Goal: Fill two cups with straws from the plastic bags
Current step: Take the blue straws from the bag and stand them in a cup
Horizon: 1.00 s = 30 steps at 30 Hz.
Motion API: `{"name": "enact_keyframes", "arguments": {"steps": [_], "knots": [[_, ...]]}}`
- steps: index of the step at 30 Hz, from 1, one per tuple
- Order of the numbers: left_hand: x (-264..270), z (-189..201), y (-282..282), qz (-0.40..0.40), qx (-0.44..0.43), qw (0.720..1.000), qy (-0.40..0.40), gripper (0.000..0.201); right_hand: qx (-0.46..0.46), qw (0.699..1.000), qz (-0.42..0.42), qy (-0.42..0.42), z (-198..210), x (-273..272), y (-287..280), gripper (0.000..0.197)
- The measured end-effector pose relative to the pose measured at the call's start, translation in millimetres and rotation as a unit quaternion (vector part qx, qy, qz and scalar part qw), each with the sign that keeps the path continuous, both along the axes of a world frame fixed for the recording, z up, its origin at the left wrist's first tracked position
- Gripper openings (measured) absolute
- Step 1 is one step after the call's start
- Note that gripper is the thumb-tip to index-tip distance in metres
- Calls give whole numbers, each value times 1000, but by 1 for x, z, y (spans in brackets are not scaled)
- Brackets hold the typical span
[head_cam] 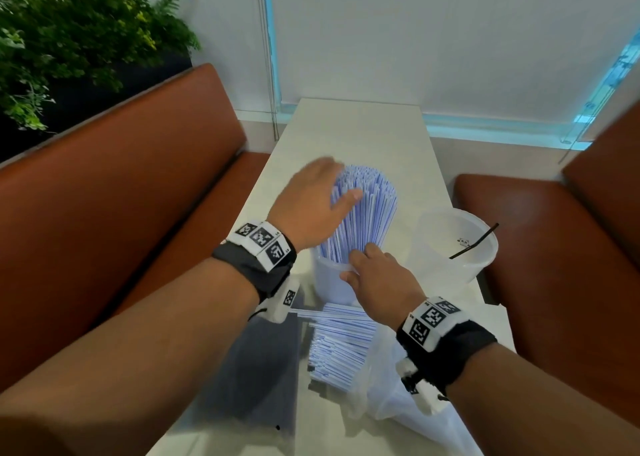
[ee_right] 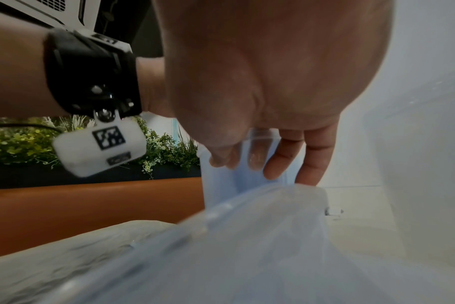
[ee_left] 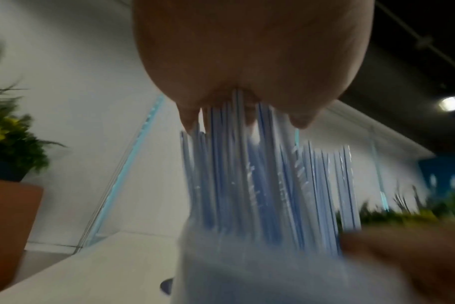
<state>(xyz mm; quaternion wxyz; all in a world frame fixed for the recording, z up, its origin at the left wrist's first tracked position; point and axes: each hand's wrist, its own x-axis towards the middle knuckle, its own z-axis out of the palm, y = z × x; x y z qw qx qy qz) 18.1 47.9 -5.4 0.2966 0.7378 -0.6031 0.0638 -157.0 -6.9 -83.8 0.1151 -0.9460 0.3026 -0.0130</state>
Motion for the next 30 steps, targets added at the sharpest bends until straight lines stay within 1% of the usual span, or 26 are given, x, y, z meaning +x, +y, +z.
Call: {"name": "enact_keyframes", "arguments": {"steps": [1,2,4,6,8,10,14,15,16,17,19,20,21,22,23,24,25,26,27,28,29,30], "knots": [[-1,-4,-1,-15,24,999,-29,62,2,1000,2,2,0,0,0,28],[0,-5,-1,-20,32,999,-31,61,5,1000,3,2,1,0,0,29],[3,-4,-4,-8,20,1000,-19,67,6,1000,3,-1,1,1,0,28],[4,-6,-7,11,20,998,-65,75,6,1000,5,-7,-1,1,0,28],[3,-11,-10,12,71,991,-114,77,2,1000,6,-11,-2,0,0,28],[5,-11,-10,5,100,990,-104,76,-5,1000,9,-15,-2,0,0,26],[6,5,-1,7,91,996,-23,82,-2,1000,18,-3,1,-2,1,26],[4,8,5,12,70,997,4,82,2,1000,21,-17,1,-5,2,26],[2,10,12,14,35,999,29,81,4,998,25,-51,2,-10,4,26],[0,12,20,13,-9,999,47,78,-2,994,32,-107,4,-16,7,25],[-3,15,38,14,-104,993,62,63,-48,972,33,-228,4,-28,16,20],[-5,16,47,14,-149,987,59,52,-74,963,17,-259,3,-33,19,16],[-9,15,55,5,-185,981,54,40,-91,961,-14,-261,0,-38,21,14],[-16,12,62,-16,-203,978,50,28,-81,969,-59,-227,-5,-42,21,18],[-23,7,69,-47,-197,978,44,21,-54,978,-112,-165,-11,-44,20,26],[-31,0,73,-77,-163,983,32,19,-22,983,-161,-83,-16,-46,17,37],[-39,-11,76,-102,-100,990,14,21,0,981,-195,-10,-22,-48,14,50],[-46,-23,77,-119,-11,993,-4,23,12,976,-213,47,-26,-47,11,62],[-53,-36,76,-130,89,987,-22,24,22,971,-222,87,-29,-46,9,67],[-58,-51,73,-139,179,973,-39,23,36,968,-222,107,-31,-45,9,64],[-62,-66,71,-147,247,957,-49,25,49,968,-218,110,-32,-44,8,53],[-65,-79,68,-156,290,942,-55,30,62,970,-213,101,-33,-43,8,38]]}}
